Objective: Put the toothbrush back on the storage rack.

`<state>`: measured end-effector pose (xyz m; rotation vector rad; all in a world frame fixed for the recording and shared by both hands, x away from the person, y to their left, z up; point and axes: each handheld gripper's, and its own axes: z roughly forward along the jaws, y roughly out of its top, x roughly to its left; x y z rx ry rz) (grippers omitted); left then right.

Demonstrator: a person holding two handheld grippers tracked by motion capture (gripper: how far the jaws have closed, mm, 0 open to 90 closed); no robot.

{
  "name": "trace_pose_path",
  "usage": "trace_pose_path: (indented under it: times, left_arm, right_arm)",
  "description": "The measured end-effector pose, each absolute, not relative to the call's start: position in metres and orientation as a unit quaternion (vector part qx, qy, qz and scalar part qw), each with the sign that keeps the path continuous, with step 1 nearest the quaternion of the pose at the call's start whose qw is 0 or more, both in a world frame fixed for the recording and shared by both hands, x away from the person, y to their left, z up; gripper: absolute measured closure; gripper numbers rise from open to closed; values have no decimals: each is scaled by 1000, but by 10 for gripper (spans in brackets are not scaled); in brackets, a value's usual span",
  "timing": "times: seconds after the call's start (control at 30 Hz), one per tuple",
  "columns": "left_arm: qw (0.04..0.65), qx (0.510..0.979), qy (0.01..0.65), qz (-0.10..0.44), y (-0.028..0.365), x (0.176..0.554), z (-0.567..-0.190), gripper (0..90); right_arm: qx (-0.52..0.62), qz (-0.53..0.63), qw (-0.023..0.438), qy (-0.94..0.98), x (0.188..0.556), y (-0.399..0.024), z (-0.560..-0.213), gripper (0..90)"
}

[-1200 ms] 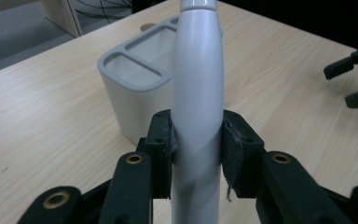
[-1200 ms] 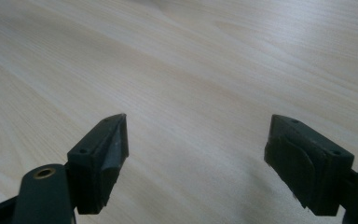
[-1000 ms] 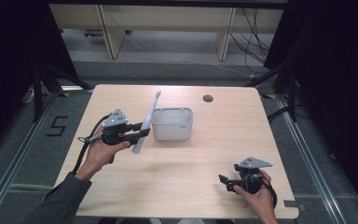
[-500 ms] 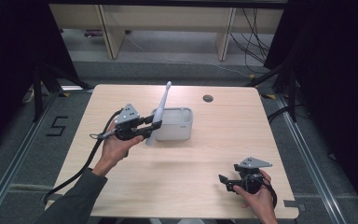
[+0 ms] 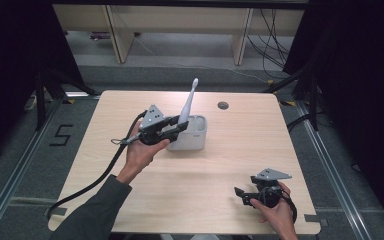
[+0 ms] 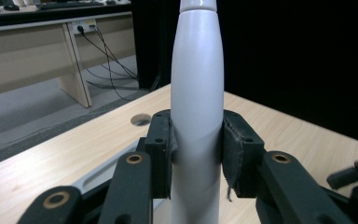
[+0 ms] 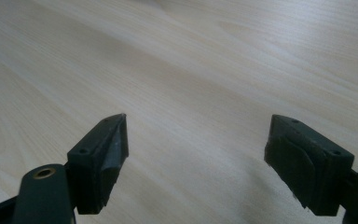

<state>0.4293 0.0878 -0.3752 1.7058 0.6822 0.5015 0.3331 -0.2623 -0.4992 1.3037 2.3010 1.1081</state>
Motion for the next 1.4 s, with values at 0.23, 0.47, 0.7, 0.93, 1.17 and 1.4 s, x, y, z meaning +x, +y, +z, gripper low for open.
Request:
trace_pose_path:
  times: [0.23,0.47,0.7,0.93,1.17,1.4]
  left_arm:
    - [585,723,295,219,69,442,-374,663]
    - [589,714,305,224,57,458,-373,664]
    - [589,710,311,227,45,472,-368,664]
    - [589,706,317,234,32,482,-365,664]
    - [588,699,329,242,25,492,-371,663]
    - [590,690,342,241,22,501,-379,663]
  right_arm:
    - [438,380,150,801,334,-264,-498,217]
    - [447,378,140,799,332,-261,-499,216]
    - [444,380,135,800,333,-261,-500,215]
    - [441,380,135,802,333,-261,-500,212]
    - [443,380,132,801,333,-260,-499,212]
    - [438,380,133,804,333,-260,-499,212]
